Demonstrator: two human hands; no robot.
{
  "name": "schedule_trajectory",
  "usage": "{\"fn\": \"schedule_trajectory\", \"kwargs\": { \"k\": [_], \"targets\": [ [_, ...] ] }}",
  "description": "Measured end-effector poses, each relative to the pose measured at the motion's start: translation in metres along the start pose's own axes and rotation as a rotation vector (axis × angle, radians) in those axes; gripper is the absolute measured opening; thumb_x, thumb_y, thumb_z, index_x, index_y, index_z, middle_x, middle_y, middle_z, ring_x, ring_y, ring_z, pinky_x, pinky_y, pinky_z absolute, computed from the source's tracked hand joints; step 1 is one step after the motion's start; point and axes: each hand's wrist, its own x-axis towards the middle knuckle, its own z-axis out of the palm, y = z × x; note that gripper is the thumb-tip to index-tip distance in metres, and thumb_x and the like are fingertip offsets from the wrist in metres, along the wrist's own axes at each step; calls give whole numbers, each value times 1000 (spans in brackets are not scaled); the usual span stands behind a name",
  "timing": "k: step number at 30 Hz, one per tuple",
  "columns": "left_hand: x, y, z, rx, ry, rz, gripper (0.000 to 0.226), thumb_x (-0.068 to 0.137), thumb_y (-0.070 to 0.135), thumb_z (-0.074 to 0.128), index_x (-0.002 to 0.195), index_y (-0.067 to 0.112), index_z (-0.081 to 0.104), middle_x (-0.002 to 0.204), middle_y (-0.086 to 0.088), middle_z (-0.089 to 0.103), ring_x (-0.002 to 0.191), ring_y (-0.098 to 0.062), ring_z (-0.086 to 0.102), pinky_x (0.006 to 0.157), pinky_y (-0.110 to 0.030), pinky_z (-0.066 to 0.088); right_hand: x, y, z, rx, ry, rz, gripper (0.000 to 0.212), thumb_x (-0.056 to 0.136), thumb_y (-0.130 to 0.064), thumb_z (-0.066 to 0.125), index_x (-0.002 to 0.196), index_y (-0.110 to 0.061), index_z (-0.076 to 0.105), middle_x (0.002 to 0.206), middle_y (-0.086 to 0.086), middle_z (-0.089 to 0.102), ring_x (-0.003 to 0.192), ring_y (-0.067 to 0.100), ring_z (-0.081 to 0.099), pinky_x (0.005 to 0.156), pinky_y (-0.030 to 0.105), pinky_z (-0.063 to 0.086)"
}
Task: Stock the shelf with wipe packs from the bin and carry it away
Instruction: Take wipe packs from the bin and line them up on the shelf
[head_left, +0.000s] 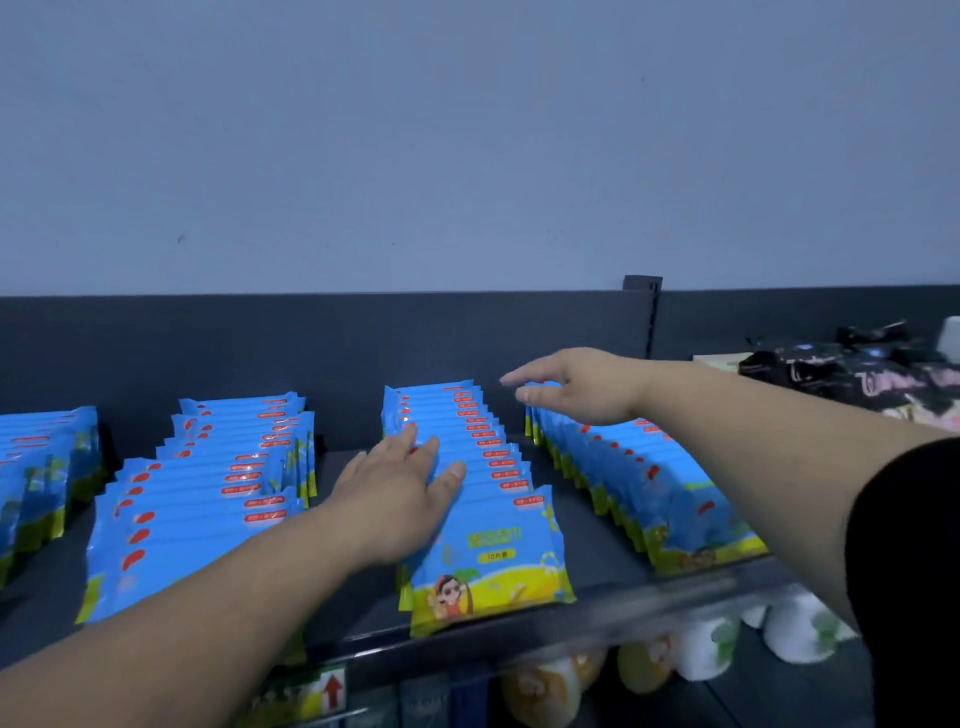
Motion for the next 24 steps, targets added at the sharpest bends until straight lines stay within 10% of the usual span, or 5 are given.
{"fn": "schedule_trajectory", "kwargs": {
  "k": [6, 19, 24],
  "targets": [
    [-6, 17, 7, 11, -11, -18, 65, 99, 54, 15, 153, 19, 7, 161, -2, -2, 148, -16, -1, 118, -35, 3, -24, 30, 41, 73, 43, 69, 39, 99, -44, 42, 137, -37, 48, 145, -12, 45, 134, 10, 39, 114, 32, 29],
    [-9, 39, 19, 75, 153, -198, 60, 100, 51, 15, 153, 23, 11, 161, 2, 0, 147, -15, -1, 119, -39, 1, -23, 38, 56, 234, 306, -127, 33, 101, -35, 42, 128, -29, 60, 128, -15, 61, 120, 5, 52, 93, 15, 35],
    [-8, 46, 29, 76, 207, -269, 59, 100, 51, 15, 152, 24, 15, 161, 2, 4, 147, -16, 1, 119, -39, 2, -8, 46, 66, 203, 268, -201, 34, 100, -41, 39, 123, -32, 62, 122, -15, 65, 112, 10, 58, 96, 32, 46]
  ]
}}
